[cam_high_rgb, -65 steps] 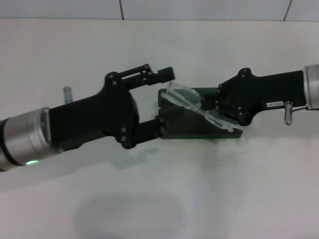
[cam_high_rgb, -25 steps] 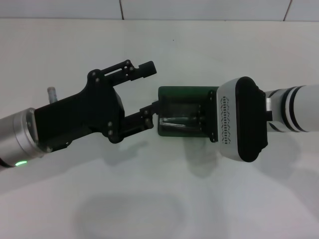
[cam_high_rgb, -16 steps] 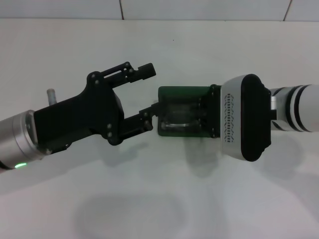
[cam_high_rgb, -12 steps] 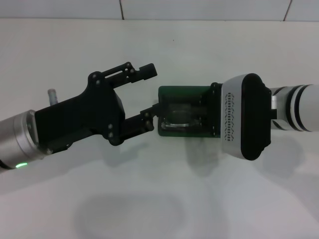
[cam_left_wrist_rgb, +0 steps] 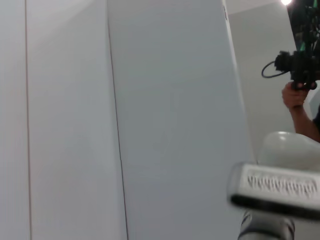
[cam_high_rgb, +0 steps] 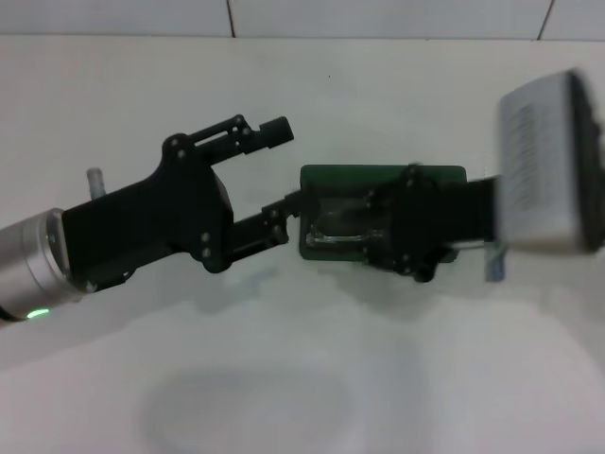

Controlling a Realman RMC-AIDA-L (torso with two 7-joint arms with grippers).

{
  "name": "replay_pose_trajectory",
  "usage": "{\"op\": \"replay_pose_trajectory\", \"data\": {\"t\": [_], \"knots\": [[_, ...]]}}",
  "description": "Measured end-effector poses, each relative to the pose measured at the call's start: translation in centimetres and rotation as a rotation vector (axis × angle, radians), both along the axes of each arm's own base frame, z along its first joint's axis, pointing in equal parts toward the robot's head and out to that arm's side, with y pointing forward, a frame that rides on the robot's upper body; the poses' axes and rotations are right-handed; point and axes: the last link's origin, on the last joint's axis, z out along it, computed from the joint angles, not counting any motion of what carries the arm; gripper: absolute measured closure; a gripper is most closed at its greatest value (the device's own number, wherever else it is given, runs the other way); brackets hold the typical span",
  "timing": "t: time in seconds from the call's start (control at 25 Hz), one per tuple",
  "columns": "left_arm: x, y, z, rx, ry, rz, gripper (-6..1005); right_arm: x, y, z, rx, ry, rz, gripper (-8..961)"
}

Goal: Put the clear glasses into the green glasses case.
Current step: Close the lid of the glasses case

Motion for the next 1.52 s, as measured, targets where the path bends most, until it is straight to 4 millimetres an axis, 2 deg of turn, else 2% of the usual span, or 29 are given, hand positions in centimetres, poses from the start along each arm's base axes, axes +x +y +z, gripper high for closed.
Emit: {"op": "replay_pose_trajectory", "data": {"t": [0.12, 0.36, 0.48, 0.68, 0.76, 0.88, 1.0, 1.24, 1.52], "knots": [[-0.2, 0.3, 0.4, 0.021, -0.012, 0.026, 350, 1.6, 0.7, 2.6, 0.034, 0.116, -0.090, 660], [-1.6, 1.6, 0.9, 0.081, -0.056, 0.186, 350, 8.5, 2.7, 7.3, 0.200, 0.471, -0.355, 650], [-2.0, 3.5, 0.5, 0.102, -0.054, 0.311, 350, 11.8, 2.3, 9.2, 0.246, 0.701, -0.420, 645], [-1.4, 7.6, -1.4, 0.070, 0.027, 0.468, 350, 14.7, 0.3, 10.9, 0.325, 0.891, -0.408, 637], [-0.6, 9.3, -2.5, 0.043, 0.074, 0.514, 350, 15.1, 0.1, 10.9, 0.338, 0.908, -0.415, 634], [0.4, 11.1, -4.2, 0.015, 0.171, 0.557, 350, 15.5, -0.1, 10.5, 0.365, 0.940, -0.425, 521], [1.5, 11.9, -6.0, -0.003, 0.262, 0.558, 350, 15.8, -0.2, 10.2, 0.383, 0.962, -0.430, 431], [2.8, 11.2, -8.3, -0.067, 0.372, 0.472, 350, 15.8, -0.1, 9.8, 0.374, 0.966, -0.439, 359], [1.8, 10.0, -9.0, -0.109, 0.392, 0.479, 350, 15.6, -0.1, 9.5, 0.357, 0.959, -0.436, 359]]}}
